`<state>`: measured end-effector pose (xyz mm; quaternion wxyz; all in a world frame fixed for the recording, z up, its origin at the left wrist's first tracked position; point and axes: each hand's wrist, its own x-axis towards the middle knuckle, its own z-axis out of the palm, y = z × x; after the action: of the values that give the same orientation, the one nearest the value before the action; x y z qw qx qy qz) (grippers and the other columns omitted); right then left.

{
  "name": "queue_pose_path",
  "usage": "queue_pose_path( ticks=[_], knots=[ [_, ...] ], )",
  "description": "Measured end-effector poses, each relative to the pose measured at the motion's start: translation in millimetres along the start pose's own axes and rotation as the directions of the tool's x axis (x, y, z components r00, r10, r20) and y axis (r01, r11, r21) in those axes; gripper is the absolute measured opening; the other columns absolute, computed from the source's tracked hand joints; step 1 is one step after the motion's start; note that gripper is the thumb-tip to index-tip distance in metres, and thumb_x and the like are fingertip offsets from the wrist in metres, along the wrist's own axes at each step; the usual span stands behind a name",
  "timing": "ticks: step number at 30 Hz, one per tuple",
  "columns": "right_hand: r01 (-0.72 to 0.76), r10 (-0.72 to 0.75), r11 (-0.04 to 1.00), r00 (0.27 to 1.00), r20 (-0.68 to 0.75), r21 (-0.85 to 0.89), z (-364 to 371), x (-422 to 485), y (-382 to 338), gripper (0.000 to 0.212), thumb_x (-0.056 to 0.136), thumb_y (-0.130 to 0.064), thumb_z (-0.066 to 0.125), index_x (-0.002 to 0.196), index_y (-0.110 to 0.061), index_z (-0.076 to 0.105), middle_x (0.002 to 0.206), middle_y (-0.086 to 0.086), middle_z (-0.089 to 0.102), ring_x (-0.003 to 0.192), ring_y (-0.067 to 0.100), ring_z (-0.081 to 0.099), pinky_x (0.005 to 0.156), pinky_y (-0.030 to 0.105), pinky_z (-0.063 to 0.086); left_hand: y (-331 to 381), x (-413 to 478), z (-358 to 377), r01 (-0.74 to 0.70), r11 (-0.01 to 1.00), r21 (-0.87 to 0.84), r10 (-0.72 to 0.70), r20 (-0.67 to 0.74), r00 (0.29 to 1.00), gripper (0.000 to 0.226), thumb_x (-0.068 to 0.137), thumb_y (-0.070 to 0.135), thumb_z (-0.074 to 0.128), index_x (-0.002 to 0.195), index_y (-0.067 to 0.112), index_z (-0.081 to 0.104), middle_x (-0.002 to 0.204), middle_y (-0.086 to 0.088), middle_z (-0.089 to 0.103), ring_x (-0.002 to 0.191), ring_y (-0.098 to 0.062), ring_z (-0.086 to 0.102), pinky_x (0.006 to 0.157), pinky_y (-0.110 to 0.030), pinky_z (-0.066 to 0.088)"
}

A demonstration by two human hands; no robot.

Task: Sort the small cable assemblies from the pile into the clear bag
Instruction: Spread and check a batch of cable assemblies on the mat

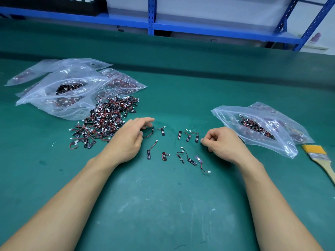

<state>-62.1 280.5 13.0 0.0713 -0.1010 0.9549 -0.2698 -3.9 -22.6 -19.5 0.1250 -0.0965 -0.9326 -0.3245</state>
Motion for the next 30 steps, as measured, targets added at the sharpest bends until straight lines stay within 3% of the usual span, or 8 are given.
queue_pose_path(
  ticks=[22, 26, 30],
  knots=[
    [0.005, -0.005, 1.0, 1.0, -0.005, 0.003, 0.2, 0.5, 0.5, 0.022, 0.084, -0.034, 0.065, 0.068, -0.02, 0.066, 0.06, -0.009, 0.067, 0.051, 0.003, 0.051, 0.054, 0.026, 0.041, 2.8, -1.0, -1.7, 0.016, 0.999, -0.049, -0.016, 0.005, 1.0, 0.051, 0.094, -0.003, 0.048, 0.139, 0.021, 0.05, 0.123, 0.011, 0.059, 0.113, -0.01, 0.051, 0.103, -0.025, 0.037],
    [-0.003, 0.003, 1.0, 1.0, 0.002, 0.01, 0.0, 1.1, 1.2, 0.022, 0.085, -0.035, 0.065, 0.068, -0.02, 0.066, 0.061, -0.008, 0.068, 0.053, 0.005, 0.051, 0.056, 0.027, 0.041, 7.0, -1.6, -3.0, 0.03, 0.998, -0.05, -0.028, 0.05, 0.998, 0.044, 0.1, 0.016, 0.053, 0.143, 0.024, 0.046, 0.129, 0.011, 0.057, 0.118, -0.009, 0.048, 0.106, -0.03, 0.036],
    [-0.014, 0.014, 1.0, 1.0, -0.004, 0.014, 0.1, 1.4, 1.2, 0.022, 0.084, -0.035, 0.065, 0.068, -0.021, 0.066, 0.061, -0.008, 0.068, 0.051, 0.003, 0.05, 0.055, 0.026, 0.041, 19.1, -3.9, -1.3, 0.021, 1.0, 0.002, -0.022, 0.134, 0.991, 0.056, 0.097, 0.048, 0.051, 0.148, 0.027, 0.038, 0.138, 0.01, 0.053, 0.129, -0.009, 0.04, 0.111, -0.035, 0.034]
  ],
)
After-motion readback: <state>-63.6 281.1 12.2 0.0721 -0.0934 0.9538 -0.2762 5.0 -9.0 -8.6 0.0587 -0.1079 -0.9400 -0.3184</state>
